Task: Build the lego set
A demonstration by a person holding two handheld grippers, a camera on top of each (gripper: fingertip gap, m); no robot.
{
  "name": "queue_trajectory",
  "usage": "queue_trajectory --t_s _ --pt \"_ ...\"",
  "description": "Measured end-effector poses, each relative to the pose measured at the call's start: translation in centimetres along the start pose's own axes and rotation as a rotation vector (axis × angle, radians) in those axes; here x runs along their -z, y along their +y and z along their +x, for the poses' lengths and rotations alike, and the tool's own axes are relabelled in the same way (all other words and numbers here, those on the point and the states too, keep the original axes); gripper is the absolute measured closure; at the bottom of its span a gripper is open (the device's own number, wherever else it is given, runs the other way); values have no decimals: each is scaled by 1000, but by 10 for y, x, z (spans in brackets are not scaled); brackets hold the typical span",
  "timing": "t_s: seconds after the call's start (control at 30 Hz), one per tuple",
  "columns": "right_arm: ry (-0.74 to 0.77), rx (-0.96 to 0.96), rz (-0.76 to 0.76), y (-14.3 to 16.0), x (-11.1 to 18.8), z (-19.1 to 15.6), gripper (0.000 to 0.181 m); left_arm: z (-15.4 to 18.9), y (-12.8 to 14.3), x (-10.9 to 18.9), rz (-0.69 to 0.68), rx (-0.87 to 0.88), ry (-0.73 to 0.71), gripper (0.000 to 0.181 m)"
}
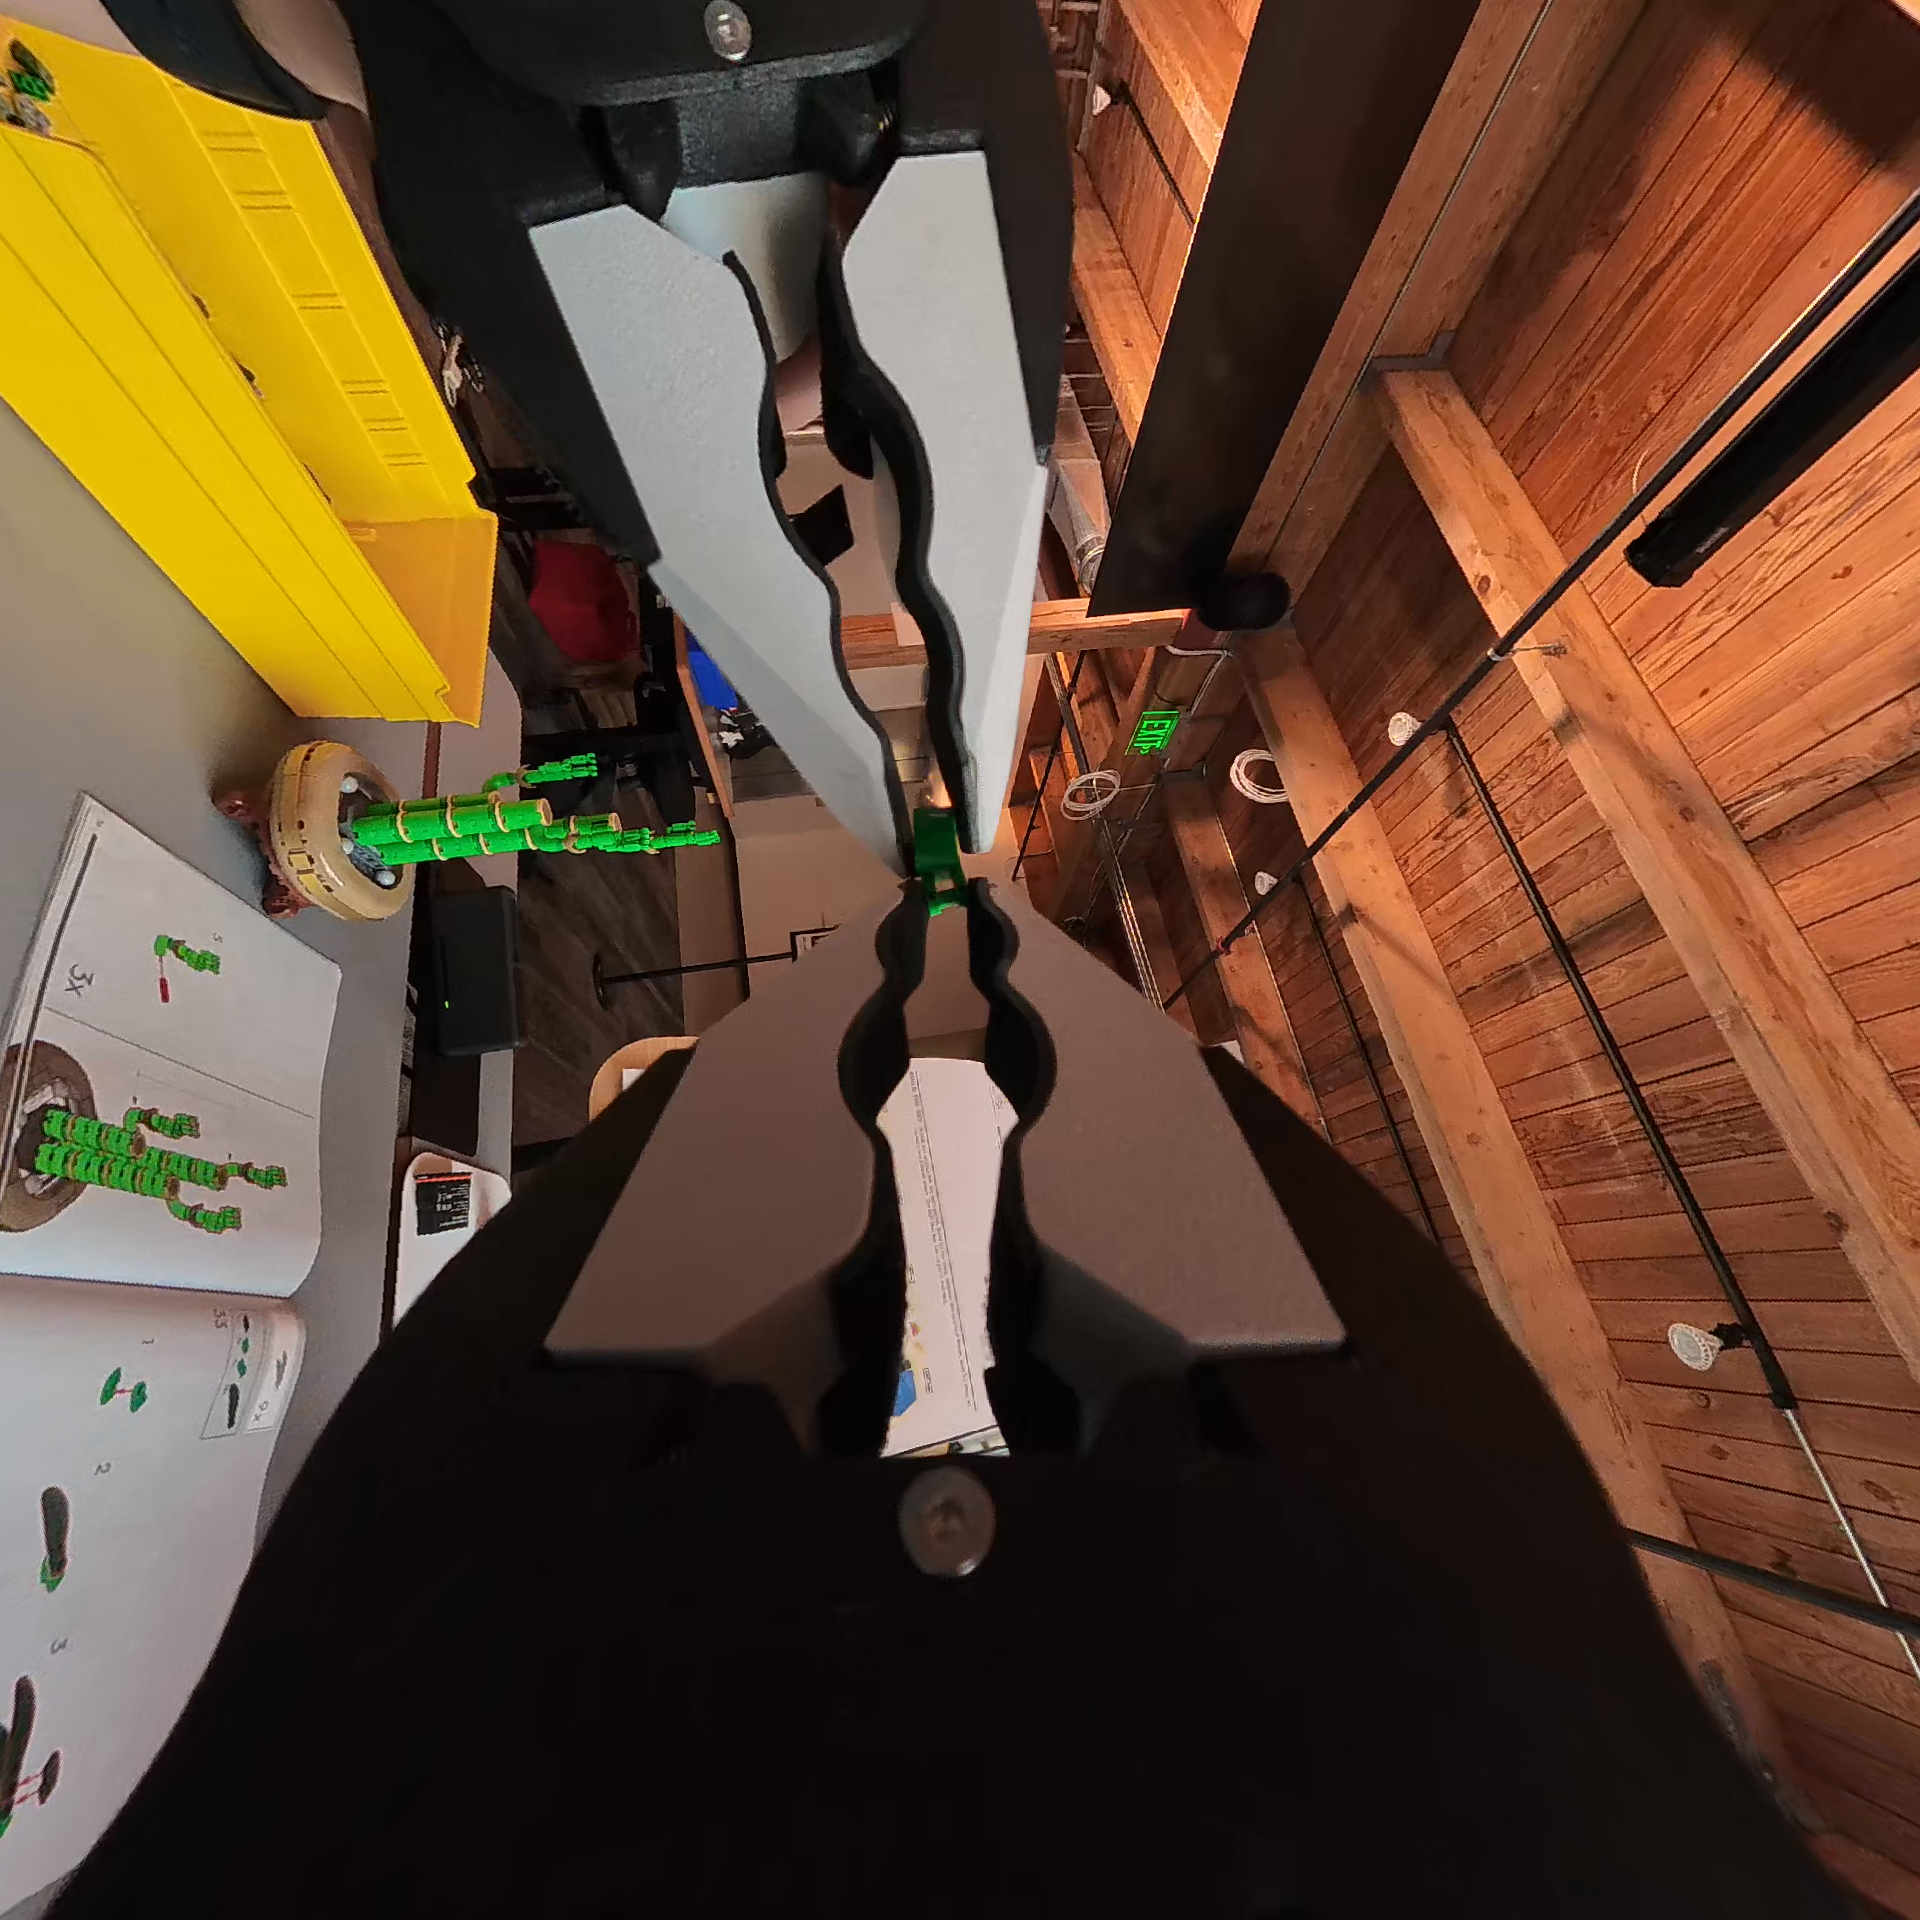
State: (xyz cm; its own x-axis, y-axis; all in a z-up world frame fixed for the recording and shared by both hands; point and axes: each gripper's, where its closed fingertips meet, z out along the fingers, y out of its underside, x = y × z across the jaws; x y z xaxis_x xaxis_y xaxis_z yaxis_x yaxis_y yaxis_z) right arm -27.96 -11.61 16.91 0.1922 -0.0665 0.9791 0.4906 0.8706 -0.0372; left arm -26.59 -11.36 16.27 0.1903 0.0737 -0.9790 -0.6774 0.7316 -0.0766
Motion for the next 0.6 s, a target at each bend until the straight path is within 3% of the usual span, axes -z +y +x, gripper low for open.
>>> queue_trajectory --t_s 0.6 --pt "101 52 -6 4 -8 5 175 -6 7 -1 5 127 -4 170"
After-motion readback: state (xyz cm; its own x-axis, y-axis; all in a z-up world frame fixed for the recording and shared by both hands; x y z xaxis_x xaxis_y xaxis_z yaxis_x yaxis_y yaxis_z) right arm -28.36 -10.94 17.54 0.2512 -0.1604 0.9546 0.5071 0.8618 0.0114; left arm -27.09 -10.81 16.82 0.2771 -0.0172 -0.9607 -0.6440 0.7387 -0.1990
